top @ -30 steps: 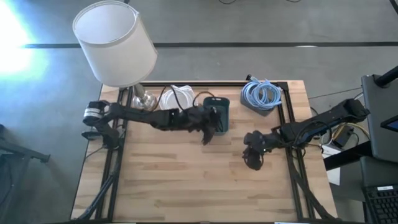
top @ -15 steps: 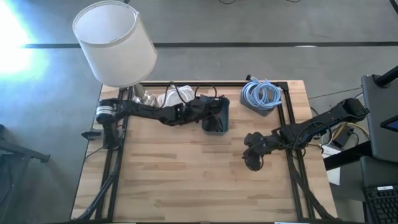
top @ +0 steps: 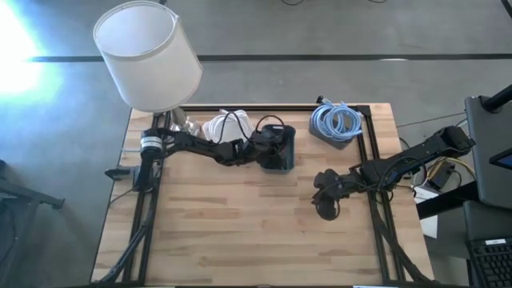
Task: Sort HDMI cables
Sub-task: Put the black HDMI cable into the blue bin, then return to Home Position
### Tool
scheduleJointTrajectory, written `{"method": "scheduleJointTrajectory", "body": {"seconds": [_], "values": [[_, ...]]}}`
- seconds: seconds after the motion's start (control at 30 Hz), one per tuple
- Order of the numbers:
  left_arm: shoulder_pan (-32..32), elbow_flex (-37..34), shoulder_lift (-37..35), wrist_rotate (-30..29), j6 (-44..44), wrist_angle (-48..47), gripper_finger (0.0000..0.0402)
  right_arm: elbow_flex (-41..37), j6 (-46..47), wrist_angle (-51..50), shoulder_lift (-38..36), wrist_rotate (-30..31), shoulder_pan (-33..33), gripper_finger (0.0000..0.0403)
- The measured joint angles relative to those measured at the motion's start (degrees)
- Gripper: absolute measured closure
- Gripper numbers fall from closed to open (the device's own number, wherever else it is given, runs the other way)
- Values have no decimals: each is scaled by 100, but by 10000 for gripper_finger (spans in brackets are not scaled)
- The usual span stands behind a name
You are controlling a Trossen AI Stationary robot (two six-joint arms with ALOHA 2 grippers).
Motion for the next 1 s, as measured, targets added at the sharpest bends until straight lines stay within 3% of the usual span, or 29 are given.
{"method": "scheduleJointTrajectory", "body": {"seconds": [0.3,0.6,0.77,1.0], "values": [[16,124,-12,0,585,-184,344,0,-239,-4,0,-7,-1,305],[31,177,-5,141,569,-739,341,72,-774,-4,0,-17,-13,319],[31,177,-5,143,520,-770,313,169,-893,-3,0,-16,-13,320],[30,175,-5,150,319,-758,259,334,-1943,-2,0,-15,-13,309]]}}
